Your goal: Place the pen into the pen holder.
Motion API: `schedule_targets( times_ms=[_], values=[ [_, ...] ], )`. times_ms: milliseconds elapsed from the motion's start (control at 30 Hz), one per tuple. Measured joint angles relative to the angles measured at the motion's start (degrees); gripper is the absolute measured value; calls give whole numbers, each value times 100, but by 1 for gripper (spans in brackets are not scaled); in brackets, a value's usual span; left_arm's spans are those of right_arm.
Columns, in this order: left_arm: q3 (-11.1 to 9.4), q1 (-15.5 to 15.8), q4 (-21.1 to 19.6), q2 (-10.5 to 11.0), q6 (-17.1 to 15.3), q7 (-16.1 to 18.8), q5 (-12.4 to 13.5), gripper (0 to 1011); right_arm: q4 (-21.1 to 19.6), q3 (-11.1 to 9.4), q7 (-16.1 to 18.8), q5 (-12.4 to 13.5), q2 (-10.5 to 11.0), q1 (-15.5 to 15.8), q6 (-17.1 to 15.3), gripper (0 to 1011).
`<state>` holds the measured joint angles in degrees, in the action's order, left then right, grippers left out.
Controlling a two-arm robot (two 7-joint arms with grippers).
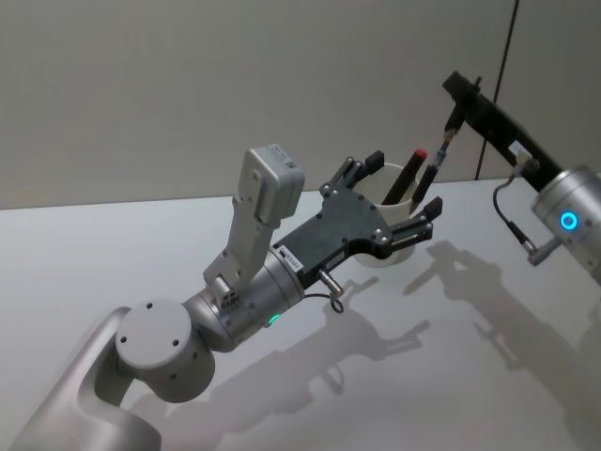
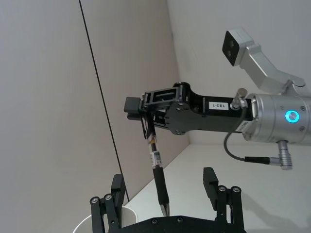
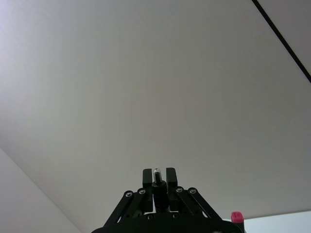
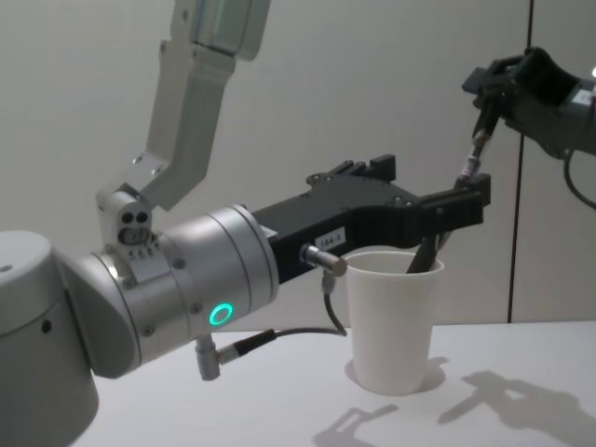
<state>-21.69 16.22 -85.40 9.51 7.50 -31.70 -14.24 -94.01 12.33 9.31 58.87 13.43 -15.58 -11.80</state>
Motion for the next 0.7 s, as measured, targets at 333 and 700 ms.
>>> schedule_targets(
  times_ms=[333,700],
  values=[
    [0,0,0,0,0,0,0,1001,473,38,215,-249,-124,-430,5,168],
    [0,0,0,0,1,0,0,1001,952,115,464,-633,-235,-802,-31,168]
  ],
)
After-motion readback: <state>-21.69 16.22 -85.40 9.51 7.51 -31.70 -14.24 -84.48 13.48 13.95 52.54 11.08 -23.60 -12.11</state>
